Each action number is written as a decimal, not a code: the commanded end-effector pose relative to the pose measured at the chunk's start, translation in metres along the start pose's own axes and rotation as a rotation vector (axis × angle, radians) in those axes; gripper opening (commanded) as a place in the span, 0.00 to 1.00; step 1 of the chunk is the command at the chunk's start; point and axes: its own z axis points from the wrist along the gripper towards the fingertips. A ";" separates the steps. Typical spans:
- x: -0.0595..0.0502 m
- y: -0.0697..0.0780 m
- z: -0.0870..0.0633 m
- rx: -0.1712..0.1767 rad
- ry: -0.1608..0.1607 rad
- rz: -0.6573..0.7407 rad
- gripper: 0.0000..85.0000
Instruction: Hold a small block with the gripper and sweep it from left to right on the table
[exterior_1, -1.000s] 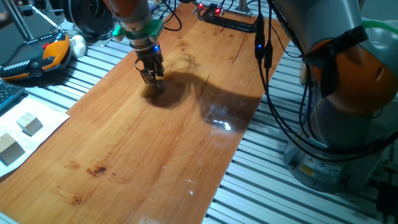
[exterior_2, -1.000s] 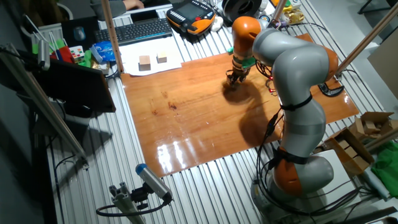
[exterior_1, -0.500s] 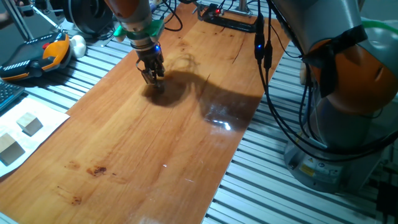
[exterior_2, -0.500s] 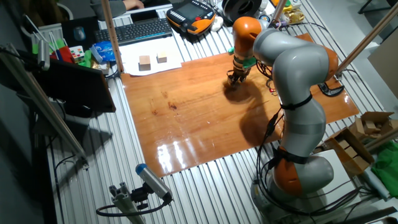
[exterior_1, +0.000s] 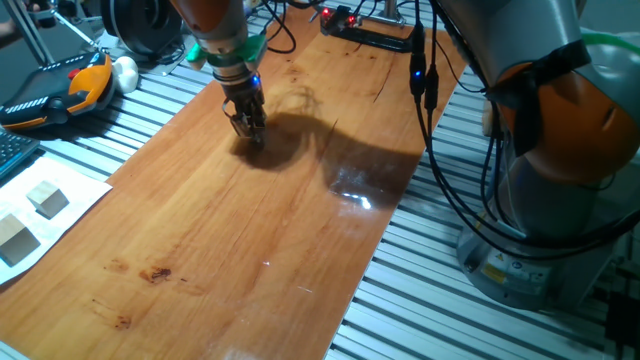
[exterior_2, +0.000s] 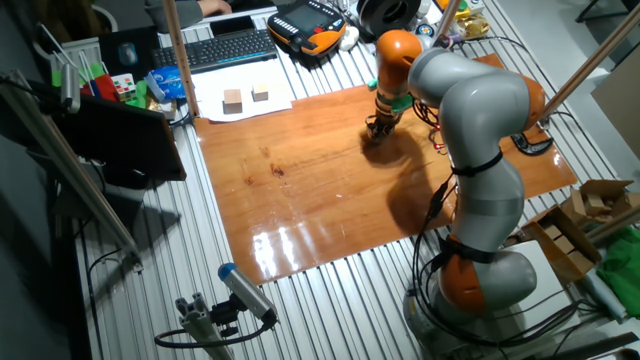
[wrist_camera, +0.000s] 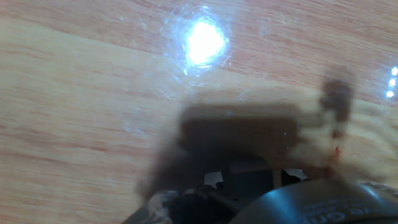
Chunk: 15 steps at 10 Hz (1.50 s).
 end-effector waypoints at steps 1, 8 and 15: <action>0.000 0.001 0.000 -0.004 0.000 0.000 0.57; 0.001 0.001 0.001 0.036 0.006 -0.008 0.24; 0.001 0.001 0.001 0.060 -0.051 0.115 0.01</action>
